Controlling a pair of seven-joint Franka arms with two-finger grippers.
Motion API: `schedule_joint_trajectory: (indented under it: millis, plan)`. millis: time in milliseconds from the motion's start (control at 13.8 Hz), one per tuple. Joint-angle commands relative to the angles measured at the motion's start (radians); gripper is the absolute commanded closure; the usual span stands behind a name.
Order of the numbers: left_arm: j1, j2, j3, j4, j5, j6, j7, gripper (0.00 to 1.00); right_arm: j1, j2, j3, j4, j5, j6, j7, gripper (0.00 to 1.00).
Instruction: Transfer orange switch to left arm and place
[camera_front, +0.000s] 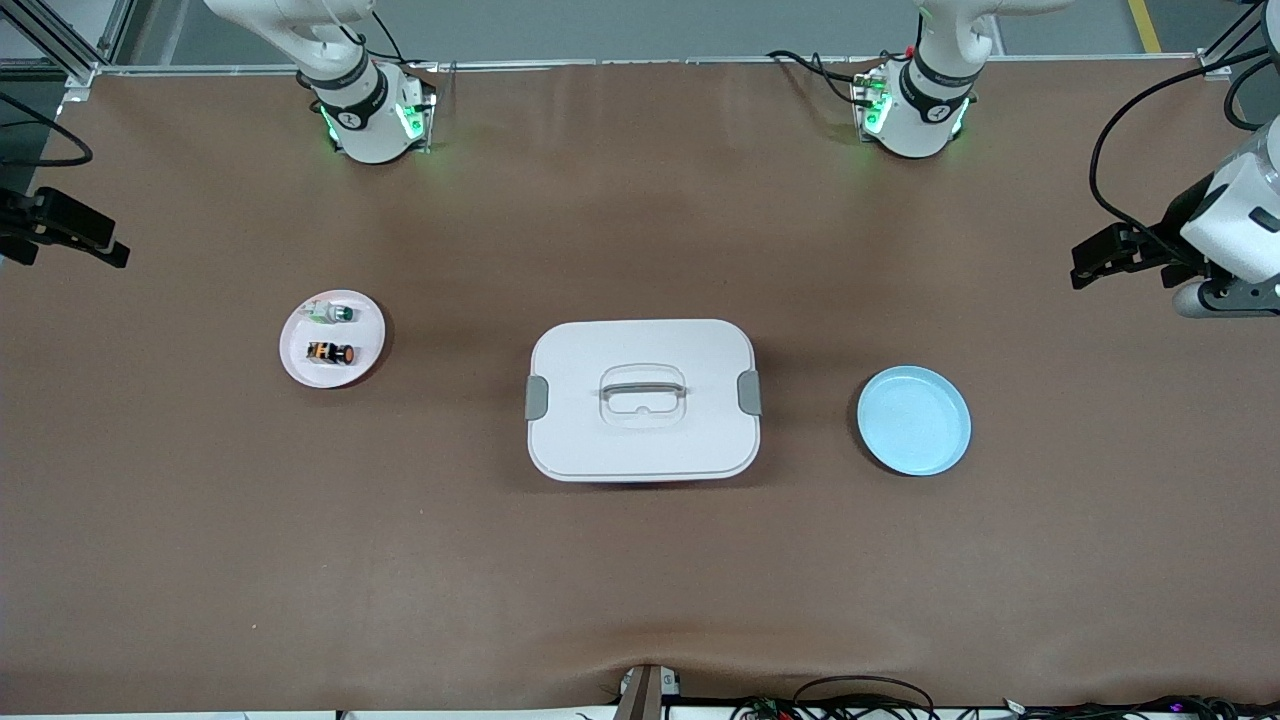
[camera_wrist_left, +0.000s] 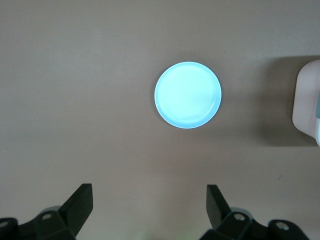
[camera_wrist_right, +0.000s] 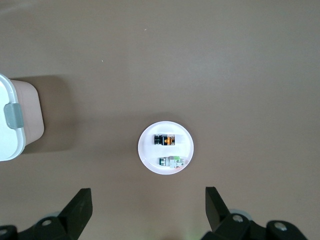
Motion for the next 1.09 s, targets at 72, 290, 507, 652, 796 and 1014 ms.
schedule_joint_trajectory:
  millis: [72,290,507,652,796,1014]
  plan:
    - [0.0,0.013,-0.003,0.031,0.0,-0.022,0.017,0.0,0.009,-0.012,-0.002,0.002,0.012,-0.006,0.016,0.0]
    - [-0.006,0.015,-0.003,0.031,0.0,-0.021,0.014,0.0,0.012,-0.012,-0.002,0.002,0.012,-0.006,0.016,0.0]
    - [-0.014,0.03,-0.006,0.031,0.0,-0.018,0.014,0.0,0.012,-0.012,-0.002,0.002,0.012,-0.008,0.016,0.0]
    - [-0.022,0.032,-0.005,0.031,-0.016,-0.016,0.014,0.0,0.012,-0.012,-0.002,0.002,0.01,-0.005,0.016,0.0]
    - [-0.017,0.035,-0.005,0.031,-0.027,-0.016,0.014,0.0,0.012,-0.012,-0.002,0.002,0.01,-0.005,0.016,0.0]
    - [-0.006,0.036,-0.005,0.031,-0.027,-0.016,0.017,0.0,0.013,-0.012,-0.002,0.002,0.01,-0.005,0.016,0.0]
